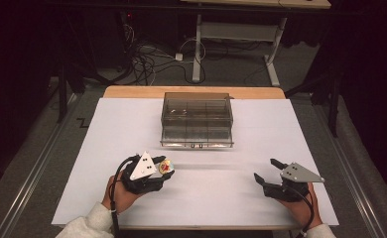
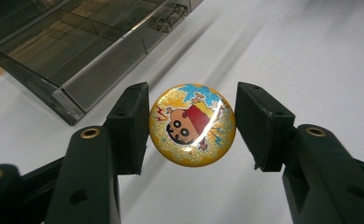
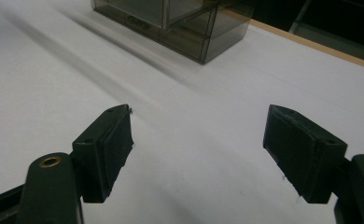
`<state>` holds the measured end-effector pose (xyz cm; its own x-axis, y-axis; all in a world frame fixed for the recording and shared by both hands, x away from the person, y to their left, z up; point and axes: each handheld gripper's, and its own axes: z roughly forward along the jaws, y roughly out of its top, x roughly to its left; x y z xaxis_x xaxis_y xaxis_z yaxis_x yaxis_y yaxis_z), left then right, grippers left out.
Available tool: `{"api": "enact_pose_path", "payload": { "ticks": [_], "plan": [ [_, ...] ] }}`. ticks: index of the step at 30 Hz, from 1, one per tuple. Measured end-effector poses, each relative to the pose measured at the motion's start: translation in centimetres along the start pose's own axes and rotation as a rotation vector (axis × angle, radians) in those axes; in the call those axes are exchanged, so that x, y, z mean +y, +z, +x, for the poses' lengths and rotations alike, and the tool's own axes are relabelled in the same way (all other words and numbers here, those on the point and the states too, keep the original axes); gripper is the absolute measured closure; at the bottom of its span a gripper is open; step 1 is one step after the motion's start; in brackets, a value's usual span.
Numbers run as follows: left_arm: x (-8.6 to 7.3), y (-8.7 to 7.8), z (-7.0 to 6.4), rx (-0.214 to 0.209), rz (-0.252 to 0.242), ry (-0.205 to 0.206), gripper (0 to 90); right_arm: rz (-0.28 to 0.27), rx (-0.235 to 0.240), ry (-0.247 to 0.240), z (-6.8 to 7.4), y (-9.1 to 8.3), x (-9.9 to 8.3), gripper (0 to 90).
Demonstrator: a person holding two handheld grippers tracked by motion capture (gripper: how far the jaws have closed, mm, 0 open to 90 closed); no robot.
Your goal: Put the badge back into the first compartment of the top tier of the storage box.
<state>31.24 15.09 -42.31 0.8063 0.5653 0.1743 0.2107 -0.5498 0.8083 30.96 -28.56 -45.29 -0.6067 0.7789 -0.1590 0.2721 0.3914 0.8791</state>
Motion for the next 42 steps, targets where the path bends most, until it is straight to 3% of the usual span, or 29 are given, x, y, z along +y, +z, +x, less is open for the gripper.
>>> {"api": "enact_pose_path", "payload": {
  "ticks": [27, 30, 34, 35, 36, 37, 42],
  "plan": [
    [0.6, -0.6, 1.9, 0.053, -0.054, -0.05, 44.9, 0.014, -0.001, -0.004, 0.1, 0.2, -0.1, 23.9],
    [0.7, -0.6, 2.3, 0.06, -0.047, -0.033, 45.0, 0.015, 0.001, -0.005, 0.2, 0.2, -0.2, 23.9],
    [1.0, -0.4, 2.6, 0.062, -0.061, -0.049, 44.9, 0.016, -0.002, -0.004, 0.1, 0.2, -0.2, 24.1],
    [1.1, -0.2, 2.4, 0.055, -0.08, -0.087, 44.9, 0.016, -0.002, -0.004, 0.1, 0.2, -0.2, 24.1],
    [1.3, -0.3, 2.9, 0.066, -0.065, -0.048, 44.9, 0.017, -0.003, -0.004, 0.1, 0.2, -0.2, 24.1],
    [1.4, -0.1, 2.9, 0.059, -0.077, -0.079, 45.0, 0.015, -0.001, -0.004, 0.1, 0.2, -0.2, 24.0],
    [2.0, 0.6, 4.2, 0.074, -0.067, -0.061, 44.9, 0.016, -0.001, -0.005, 0.2, 0.3, -0.2, 24.2]
  ]
}}
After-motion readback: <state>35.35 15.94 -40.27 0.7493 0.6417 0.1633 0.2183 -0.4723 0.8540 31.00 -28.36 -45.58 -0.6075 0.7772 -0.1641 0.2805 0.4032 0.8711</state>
